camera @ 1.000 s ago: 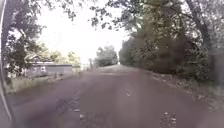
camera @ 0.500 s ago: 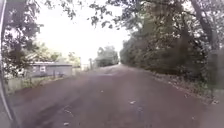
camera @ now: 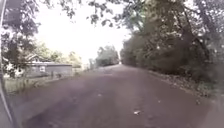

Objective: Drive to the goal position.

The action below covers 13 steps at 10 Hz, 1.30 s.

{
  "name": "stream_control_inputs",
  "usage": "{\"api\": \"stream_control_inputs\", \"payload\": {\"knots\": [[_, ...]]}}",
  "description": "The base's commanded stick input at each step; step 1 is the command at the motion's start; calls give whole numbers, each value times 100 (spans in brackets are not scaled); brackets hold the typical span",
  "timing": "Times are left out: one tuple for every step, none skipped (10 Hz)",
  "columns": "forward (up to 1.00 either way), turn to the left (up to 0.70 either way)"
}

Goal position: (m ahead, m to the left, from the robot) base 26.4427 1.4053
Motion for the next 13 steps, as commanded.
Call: {"api": "stream_control_inputs", "payload": {"knots": [[70, 0], [70, 0], [70, 0], [70, 0], [70, 0], [70, 0], [70, 0], [70, 0], [70, 0], [70, 0], [70, 0], [70, 0], [70, 0]]}}
